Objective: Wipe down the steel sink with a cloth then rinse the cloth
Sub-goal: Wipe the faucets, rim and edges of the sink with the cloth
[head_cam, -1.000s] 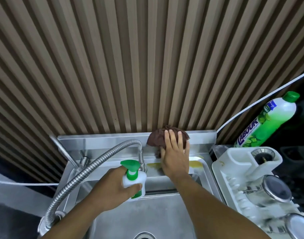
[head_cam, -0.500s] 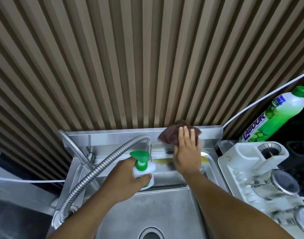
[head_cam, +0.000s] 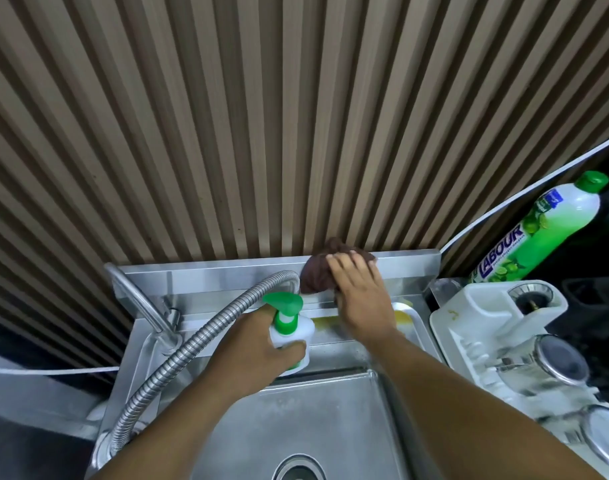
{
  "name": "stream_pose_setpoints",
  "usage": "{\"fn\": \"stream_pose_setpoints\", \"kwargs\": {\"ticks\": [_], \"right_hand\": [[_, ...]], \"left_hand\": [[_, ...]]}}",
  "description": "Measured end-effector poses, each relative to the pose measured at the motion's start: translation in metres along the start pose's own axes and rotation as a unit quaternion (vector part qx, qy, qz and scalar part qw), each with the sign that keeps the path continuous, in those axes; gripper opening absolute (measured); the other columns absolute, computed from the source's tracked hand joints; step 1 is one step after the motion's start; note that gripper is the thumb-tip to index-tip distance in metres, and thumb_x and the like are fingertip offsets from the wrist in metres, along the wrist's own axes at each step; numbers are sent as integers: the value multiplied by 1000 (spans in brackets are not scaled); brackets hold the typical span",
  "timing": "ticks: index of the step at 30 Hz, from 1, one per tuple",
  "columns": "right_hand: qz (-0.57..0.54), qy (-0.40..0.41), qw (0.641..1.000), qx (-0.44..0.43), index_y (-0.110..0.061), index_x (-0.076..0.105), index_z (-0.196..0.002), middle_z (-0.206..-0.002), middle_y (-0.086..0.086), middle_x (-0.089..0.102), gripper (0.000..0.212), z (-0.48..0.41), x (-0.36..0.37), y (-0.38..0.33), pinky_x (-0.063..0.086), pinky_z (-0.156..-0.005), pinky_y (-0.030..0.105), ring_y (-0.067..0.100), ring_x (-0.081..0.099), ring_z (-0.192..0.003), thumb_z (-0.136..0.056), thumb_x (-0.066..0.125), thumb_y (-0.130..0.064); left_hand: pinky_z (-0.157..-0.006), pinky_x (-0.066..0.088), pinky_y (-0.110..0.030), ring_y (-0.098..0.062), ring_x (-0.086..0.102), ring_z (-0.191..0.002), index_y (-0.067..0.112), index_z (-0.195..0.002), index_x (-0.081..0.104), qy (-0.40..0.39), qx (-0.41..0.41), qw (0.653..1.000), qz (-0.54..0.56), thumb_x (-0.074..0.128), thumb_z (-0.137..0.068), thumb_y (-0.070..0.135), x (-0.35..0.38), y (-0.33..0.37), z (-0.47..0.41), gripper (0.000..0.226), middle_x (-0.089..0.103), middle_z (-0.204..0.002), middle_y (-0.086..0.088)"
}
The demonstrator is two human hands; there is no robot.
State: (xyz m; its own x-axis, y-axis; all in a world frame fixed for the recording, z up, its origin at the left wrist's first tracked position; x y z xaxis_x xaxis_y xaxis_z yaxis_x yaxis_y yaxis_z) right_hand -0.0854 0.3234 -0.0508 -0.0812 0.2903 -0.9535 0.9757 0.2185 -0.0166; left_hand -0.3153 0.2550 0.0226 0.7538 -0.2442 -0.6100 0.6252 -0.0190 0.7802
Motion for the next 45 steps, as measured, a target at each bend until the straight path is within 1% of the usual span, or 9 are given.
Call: {"fn": "stream_pose_setpoints", "kwargs": {"ticks": [4,9,13,17,22,27,35,41,45], "right_hand": [[25,47,996,68,-10,50,-143,-141,10,53,56,2,1,11,30,-113,51,35,42,-131,-88,55,-18],[23,27,997,-75,-15,50,-143,-140,5,53,60,-24,-8,-28,39,-100,45,33,46,-122,-84,51,-24],[26,22,993,-111,-15,48,-144,-140,5,53,62,-29,-10,-37,39,-100,43,31,44,-121,-83,57,-20],[15,47,998,42,-8,53,-140,-137,14,54,60,-4,-2,13,42,-101,48,37,46,-121,-82,53,-24],[-16,84,963,255,-3,55,-131,-132,18,55,52,10,-4,80,43,-92,48,40,48,-119,-82,53,-21],[-158,122,896,396,0,37,-150,-159,18,32,58,2,-5,82,28,-118,50,40,26,-145,-94,43,-13],[-295,137,888,324,4,8,-157,-166,21,-1,64,2,17,1,1,-125,40,38,-5,-153,-103,42,-10],[-342,154,761,529,5,5,-156,-166,24,-3,63,-29,-8,62,6,-123,49,43,-2,-152,-106,37,-15],[-401,130,793,440,6,5,-156,-165,24,-3,62,-10,13,-13,4,-124,43,39,-3,-153,-107,37,-16]], "left_hand": [[-71,52,-22,0,65,-79,36,-87,62,-10,-2,1000,-1,79,-74,38,1,-2,-2,21,70,-83,16],[-78,55,-31,-5,66,-81,31,-94,64,-13,-3,1000,-11,76,-72,41,0,-4,-2,27,71,-85,11],[-77,56,-33,-7,66,-79,29,-93,65,-9,-7,1000,-21,77,-71,43,3,-3,-5,29,70,-84,13],[-77,55,-30,-4,65,-79,30,-92,65,-14,-11,1000,-16,79,-74,41,6,-2,-6,25,70,-84,15],[-69,54,-27,-4,66,-74,31,-91,66,-13,-16,1000,-5,79,-74,39,5,-3,-7,23,70,-79,15],[-68,53,-24,0,64,-74,33,-88,64,-5,-21,1000,2,80,-74,36,2,-3,-6,22,70,-78,16],[-76,55,-29,-3,66,-78,32,-96,68,-12,-26,1000,2,79,-71,41,5,-6,-8,29,71,-84,15],[-73,56,-30,-2,65,-76,31,-93,67,-7,-31,999,-1,80,-73,36,6,-6,-8,24,71,-81,13],[-74,57,-32,-3,67,-77,32,-94,68,-11,-33,999,7,80,-71,39,5,-7,-10,27,72,-82,17]]}}
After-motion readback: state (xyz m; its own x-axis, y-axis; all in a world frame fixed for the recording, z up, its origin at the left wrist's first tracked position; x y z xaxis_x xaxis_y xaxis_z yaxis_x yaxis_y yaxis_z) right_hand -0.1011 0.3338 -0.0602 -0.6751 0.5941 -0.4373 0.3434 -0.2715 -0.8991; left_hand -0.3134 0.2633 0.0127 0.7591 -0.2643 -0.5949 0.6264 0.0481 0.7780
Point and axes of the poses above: each hand's wrist, its own z-axis away from the middle knuckle, its own x-axis out of the palm, y = z × x, the point moved 1 cm from there along -z, towards the middle knuckle
